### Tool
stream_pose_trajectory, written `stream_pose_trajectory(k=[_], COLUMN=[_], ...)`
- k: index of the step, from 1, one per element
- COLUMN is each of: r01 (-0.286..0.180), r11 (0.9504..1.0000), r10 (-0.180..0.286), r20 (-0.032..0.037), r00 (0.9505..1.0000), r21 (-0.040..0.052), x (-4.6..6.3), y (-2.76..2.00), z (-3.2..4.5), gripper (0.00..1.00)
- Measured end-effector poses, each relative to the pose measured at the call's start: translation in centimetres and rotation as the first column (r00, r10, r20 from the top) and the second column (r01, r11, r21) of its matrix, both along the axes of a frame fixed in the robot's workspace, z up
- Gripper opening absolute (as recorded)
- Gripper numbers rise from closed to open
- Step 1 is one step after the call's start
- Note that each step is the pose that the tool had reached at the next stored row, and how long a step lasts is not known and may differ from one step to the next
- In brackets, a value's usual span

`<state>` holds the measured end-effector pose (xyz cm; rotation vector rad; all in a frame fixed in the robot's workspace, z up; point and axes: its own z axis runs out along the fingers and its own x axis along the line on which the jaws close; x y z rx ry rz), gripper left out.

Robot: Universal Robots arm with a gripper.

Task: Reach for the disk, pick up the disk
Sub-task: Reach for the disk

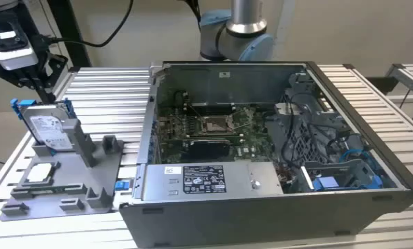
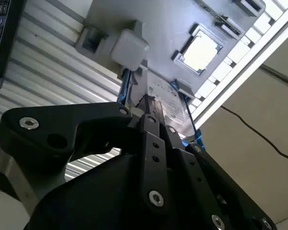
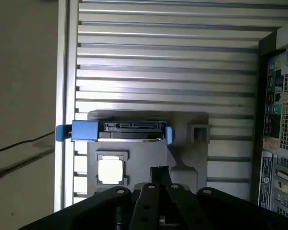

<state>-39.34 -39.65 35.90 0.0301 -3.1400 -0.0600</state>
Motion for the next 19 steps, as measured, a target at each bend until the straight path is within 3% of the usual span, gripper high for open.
stream_pose_trajectory(k=[14, 19], r01=[0.000, 0.000], r11=[1.0000, 1.0000], r10=[0.000, 0.000], r20=[-0.0001, 0.0000], r00=[1.0000, 1.0000], r21=[-0.0001, -0.0005], x=[0.0, -0.2], y=[0.12, 1.43], z=[0.01, 0.00], gripper=[0.00, 0.00])
